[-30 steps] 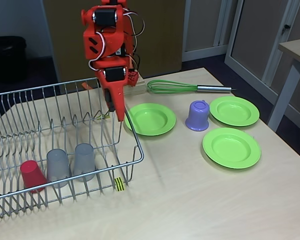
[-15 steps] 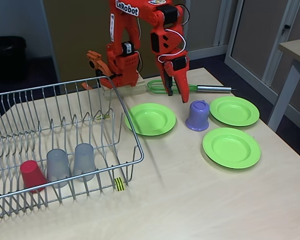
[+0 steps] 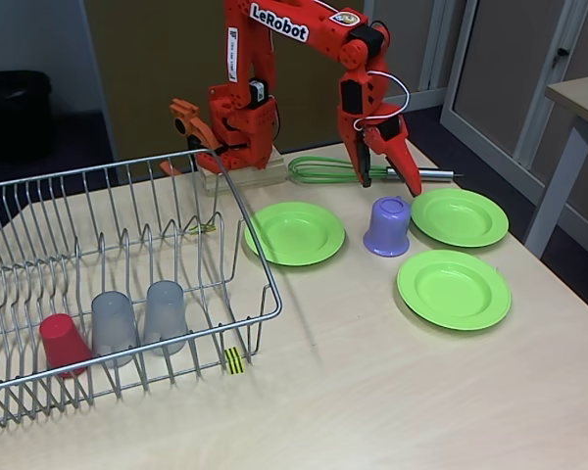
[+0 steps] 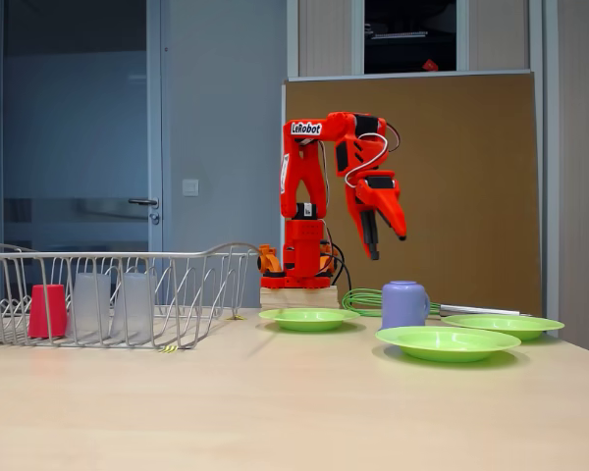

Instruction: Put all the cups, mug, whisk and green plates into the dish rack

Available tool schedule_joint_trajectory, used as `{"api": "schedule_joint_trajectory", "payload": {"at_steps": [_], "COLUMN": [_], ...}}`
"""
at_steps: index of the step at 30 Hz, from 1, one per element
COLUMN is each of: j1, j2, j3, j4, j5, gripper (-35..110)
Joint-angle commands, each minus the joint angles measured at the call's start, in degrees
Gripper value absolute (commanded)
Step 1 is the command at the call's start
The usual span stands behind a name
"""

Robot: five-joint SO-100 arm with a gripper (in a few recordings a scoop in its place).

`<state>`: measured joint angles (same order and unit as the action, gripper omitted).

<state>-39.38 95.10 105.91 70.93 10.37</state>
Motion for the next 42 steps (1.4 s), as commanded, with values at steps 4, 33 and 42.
{"api": "schedule_joint_trajectory", "payload": {"at_steps": [4, 33, 42], "j1": [-4.83, -5.8, -2.46], "j2": [-3.87, -11.51, -8.79], "j3": [1.41, 6.86, 2.9], "j4": [-4.83, -16.7, -11.95], "j5": [6.06, 15.56, 10.99], "gripper": [52, 25, 14]}}
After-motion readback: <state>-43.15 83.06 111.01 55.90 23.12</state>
